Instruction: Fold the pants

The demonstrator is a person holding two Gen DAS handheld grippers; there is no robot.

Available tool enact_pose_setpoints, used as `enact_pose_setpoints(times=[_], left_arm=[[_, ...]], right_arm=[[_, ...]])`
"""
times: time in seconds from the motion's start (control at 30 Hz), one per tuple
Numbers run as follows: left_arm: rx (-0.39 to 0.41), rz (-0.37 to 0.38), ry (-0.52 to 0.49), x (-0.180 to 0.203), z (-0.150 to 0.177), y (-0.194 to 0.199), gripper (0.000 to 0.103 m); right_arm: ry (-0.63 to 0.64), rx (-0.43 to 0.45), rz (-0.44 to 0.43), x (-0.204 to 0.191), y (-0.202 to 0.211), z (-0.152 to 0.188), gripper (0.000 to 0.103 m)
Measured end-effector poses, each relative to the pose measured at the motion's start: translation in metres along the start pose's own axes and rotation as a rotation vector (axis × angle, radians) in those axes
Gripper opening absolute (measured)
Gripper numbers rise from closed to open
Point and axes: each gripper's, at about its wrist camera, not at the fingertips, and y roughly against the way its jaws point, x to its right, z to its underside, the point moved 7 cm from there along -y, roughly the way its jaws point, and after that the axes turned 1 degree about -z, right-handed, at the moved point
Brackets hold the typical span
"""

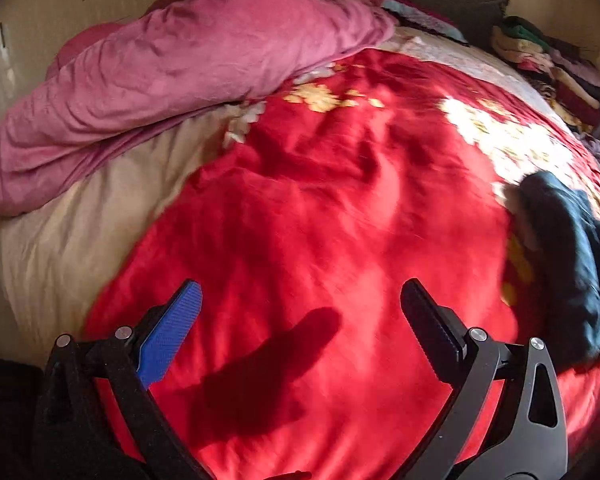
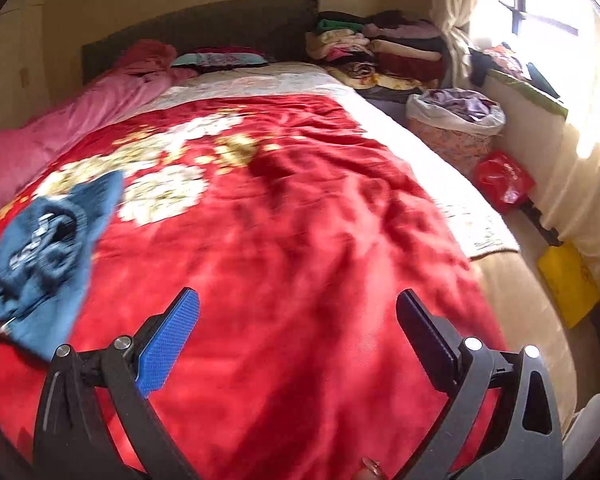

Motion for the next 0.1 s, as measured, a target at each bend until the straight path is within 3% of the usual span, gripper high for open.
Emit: enact_pose_setpoints(times=[0.1], left_arm=[[-0.033,-0.091,0.068,-0.04,-0.037,-0.043,0.093]], right_arm=[[-0.069,-0.04,0.129,0.063,-0.046,-0.025,0.098]])
